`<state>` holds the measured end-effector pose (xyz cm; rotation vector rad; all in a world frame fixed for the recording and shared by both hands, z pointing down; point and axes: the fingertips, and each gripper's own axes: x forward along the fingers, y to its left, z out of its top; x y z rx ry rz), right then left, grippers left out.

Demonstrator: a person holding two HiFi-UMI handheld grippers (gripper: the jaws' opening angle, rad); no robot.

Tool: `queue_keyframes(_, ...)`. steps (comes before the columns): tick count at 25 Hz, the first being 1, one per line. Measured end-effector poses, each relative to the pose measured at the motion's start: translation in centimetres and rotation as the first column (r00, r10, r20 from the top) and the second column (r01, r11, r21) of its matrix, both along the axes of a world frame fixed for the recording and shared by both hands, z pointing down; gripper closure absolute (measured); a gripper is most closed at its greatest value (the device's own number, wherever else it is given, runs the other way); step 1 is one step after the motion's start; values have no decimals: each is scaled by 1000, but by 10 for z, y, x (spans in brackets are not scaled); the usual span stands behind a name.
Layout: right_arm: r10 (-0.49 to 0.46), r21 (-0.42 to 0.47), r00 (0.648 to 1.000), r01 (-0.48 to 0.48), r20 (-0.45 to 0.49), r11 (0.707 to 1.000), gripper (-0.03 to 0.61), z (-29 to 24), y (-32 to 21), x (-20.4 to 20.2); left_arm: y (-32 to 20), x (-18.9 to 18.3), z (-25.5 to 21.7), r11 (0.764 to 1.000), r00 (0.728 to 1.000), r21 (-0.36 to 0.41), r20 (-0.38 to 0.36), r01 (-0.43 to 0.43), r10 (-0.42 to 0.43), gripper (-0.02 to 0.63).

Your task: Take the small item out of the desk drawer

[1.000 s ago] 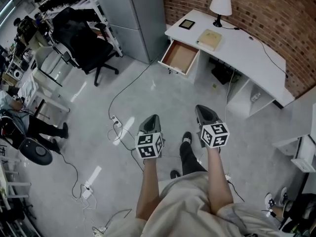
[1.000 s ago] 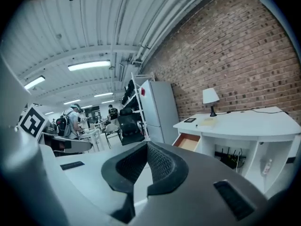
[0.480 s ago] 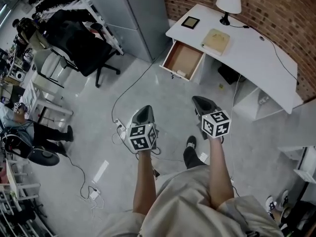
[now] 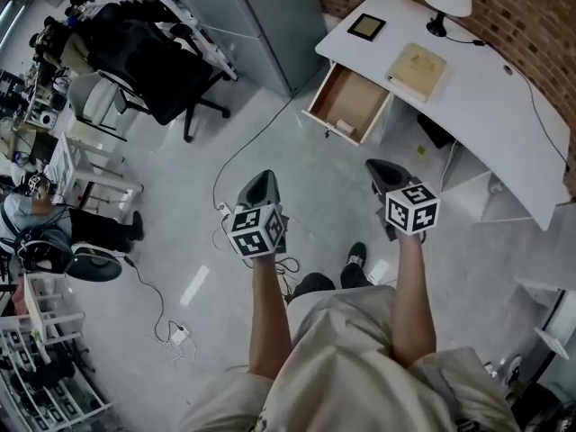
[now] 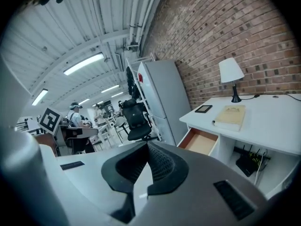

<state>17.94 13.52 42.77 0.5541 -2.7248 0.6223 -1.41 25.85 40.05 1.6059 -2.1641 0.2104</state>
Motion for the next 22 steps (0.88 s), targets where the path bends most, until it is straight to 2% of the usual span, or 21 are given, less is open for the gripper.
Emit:
queue_keyframes(7, -18, -71, 1000, 17, -24, 997, 554, 31, -14, -8, -5, -16, 15, 999, 1000, -44, -10, 20, -20, 597)
queue_keyframes(12, -15, -65, 999, 12, -43, 998, 554, 35, -33, -15, -31, -21, 24, 999, 1000, -48, -25, -2, 1, 597)
queue_keyframes(17, 30, -40, 998, -32, -48, 999, 554, 32, -74, -25, -85, -29, 30, 997, 997, -33, -29, -74, 73, 597)
queue_keyframes(22, 45, -20, 996, -46, -81, 999, 554, 37, -119, -48, -158, -52, 31, 991, 990, 1, -51, -131, 131, 597)
